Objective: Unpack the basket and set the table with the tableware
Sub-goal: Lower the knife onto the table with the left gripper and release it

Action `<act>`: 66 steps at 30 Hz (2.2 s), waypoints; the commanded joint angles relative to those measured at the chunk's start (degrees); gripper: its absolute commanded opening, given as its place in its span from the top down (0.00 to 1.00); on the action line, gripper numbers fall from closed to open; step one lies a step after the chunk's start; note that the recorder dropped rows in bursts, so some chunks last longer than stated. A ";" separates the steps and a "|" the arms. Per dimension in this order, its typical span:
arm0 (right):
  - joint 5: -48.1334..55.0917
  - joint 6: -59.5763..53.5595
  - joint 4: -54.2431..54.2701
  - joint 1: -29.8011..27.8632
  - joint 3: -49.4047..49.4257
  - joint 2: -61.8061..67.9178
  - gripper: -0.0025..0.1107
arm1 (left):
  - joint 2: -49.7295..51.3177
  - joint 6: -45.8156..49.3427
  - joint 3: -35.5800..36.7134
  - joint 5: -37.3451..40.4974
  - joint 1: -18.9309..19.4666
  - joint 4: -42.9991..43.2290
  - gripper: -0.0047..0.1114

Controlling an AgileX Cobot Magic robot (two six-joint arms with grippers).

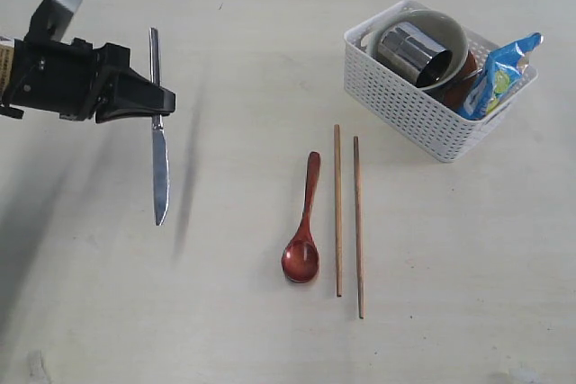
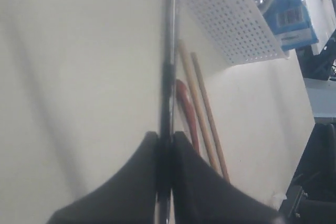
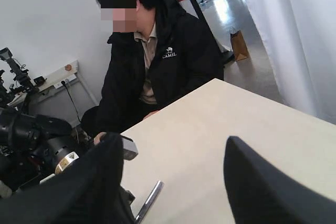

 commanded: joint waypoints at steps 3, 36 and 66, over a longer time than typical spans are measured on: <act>0.32 0.00 0.88 -0.21 0.01 -0.47 0.50 | 7.05 -0.50 0.13 0.42 0.18 2.91 0.96; 0.32 0.00 0.88 -0.21 0.01 -0.47 0.50 | 10.97 1.23 -1.56 0.42 0.18 2.91 0.96; 0.32 0.00 0.88 -0.21 0.01 -0.47 0.50 | 11.81 5.28 1.11 6.45 1.64 2.91 0.96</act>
